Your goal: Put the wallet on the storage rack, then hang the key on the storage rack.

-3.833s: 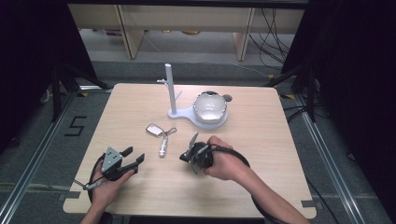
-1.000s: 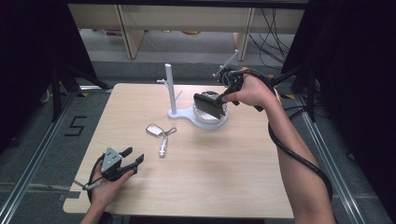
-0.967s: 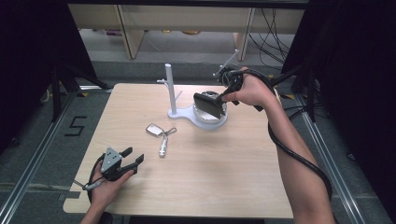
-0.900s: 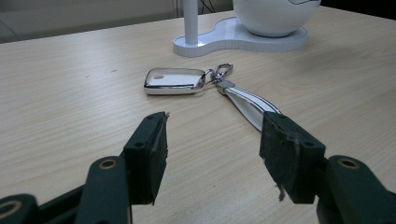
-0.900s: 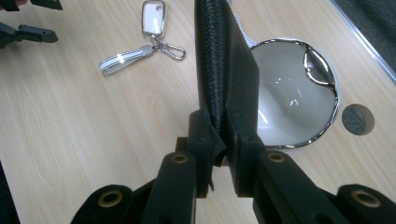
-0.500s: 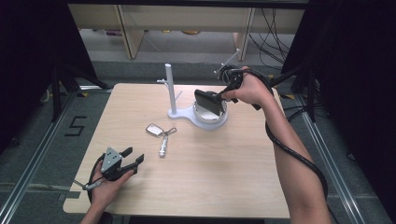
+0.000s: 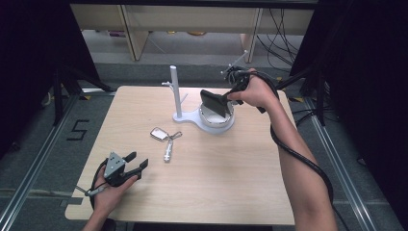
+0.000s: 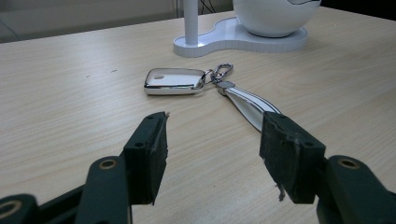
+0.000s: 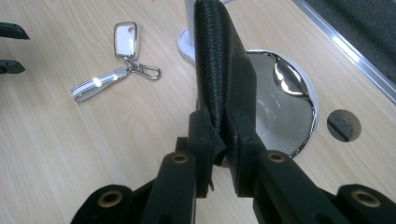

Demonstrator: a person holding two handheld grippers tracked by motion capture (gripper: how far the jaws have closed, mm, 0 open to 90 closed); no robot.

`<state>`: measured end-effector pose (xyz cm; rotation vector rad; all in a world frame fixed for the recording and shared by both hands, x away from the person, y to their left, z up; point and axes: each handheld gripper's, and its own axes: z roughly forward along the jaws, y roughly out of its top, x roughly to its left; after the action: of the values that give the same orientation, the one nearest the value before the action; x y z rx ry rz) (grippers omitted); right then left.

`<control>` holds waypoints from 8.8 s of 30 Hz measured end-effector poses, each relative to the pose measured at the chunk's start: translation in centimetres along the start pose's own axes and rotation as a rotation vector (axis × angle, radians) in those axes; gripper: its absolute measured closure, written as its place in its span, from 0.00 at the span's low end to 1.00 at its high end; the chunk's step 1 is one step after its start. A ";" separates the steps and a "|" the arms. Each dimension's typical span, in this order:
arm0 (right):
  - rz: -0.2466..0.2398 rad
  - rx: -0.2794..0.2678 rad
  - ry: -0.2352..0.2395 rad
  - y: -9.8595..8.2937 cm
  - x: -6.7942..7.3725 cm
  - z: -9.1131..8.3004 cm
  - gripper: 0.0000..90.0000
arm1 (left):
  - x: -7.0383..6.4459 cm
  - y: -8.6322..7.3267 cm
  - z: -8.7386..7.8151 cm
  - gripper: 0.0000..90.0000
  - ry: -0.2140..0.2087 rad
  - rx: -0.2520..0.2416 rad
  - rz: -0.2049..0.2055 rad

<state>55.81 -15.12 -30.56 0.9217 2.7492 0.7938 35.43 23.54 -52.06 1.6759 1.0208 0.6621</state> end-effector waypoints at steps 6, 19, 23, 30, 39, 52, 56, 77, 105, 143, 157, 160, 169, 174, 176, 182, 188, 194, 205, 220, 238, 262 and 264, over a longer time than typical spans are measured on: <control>0.004 -0.009 0.001 0.0 -0.1 0.4 0.91 | 0.0 0.0 0.0 0.46 -0.003 -0.002 -0.001; 0.022 -0.008 0.004 -0.3 -0.5 1.8 0.91 | 0.1 0.0 -0.1 0.46 0.002 0.003 0.001; 0.035 -0.029 0.004 -0.3 -0.7 2.1 0.91 | 0.1 0.0 -0.1 0.46 0.002 0.003 0.001; 0.029 -0.053 -0.004 0.1 -0.5 2.0 0.91 | 0.1 0.0 -0.1 0.46 0.002 0.003 0.001; 0.030 -0.064 0.002 -0.1 -0.7 2.7 0.91 | 0.1 -0.1 -0.1 0.46 0.003 0.000 -0.003; 0.011 -0.105 -0.011 0.0 -0.6 3.2 0.91 | 0.2 -0.1 -0.1 0.46 0.004 0.002 -0.004; 0.005 -0.136 -0.019 -0.3 -0.9 3.5 0.91 | 0.1 -0.1 -0.1 0.46 0.001 0.004 -0.002; -0.038 -0.029 -0.113 1.4 0.5 3.8 0.88 | 0.1 -0.1 -0.1 0.46 0.001 0.005 -0.002; -0.111 0.021 -0.187 2.0 1.1 6.0 0.87 | 0.1 -0.2 0.0 0.46 -0.009 0.006 -0.007; 0.070 -0.088 -0.314 -3.6 -1.7 2.3 0.68 | -0.2 0.3 0.5 0.45 -0.039 0.024 0.008; 0.142 -0.111 -0.311 -9.9 -1.8 1.4 0.62 | -0.5 0.7 1.1 0.40 -0.060 0.019 -0.017; 0.169 -0.124 -0.290 -12.0 -1.4 1.7 0.60 | -0.5 0.7 1.3 0.42 -0.058 0.023 -0.005; 0.237 -0.064 -0.249 -16.6 0.1 2.8 0.56 | -0.6 1.0 1.6 0.46 -0.041 0.003 0.014; 0.259 -0.067 -0.209 -18.9 1.7 3.7 0.54 | -0.7 1.0 1.5 0.50 -0.049 0.011 0.009; 0.266 -0.085 -0.205 -19.7 2.5 3.8 0.54 | -0.8 1.1 1.4 0.50 -0.048 0.007 0.012; 0.308 -0.093 -0.219 -21.5 4.2 4.2 0.52 | -0.5 1.2 1.2 0.43 -0.059 0.006 -0.006; 0.384 -0.012 -0.257 -23.3 6.3 4.6 0.52 | -0.5 1.9 1.6 0.45 -0.059 0.051 0.016; 0.357 0.011 -0.248 -23.8 6.7 4.6 0.52 | -0.5 4.2 2.7 0.49 -0.073 0.101 0.041; 0.389 0.005 -0.236 -24.1 7.0 4.1 0.50 | 0.7 8.6 7.5 0.50 -0.176 0.432 0.173; 0.411 -0.034 -0.211 -24.0 7.2 4.4 0.50 | 0.5 11.1 15.2 0.75 -0.201 0.556 0.380; 0.401 -0.025 -0.198 -24.1 7.1 4.4 0.50 | -0.5 11.2 18.7 0.70 -0.236 0.717 0.426; 0.410 -0.012 -0.183 -24.0 7.5 4.7 0.50 | -0.8 11.5 20.2 0.69 -0.248 0.812 0.493; 0.409 -0.013 -0.184 -23.9 7.5 4.8 0.50 | -0.8 11.5 20.3 0.69 -0.248 0.809 0.494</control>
<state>38.64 -24.73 -46.84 1.5007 2.4261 0.7355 55.17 11.78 -47.88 2.6946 0.7276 0.3306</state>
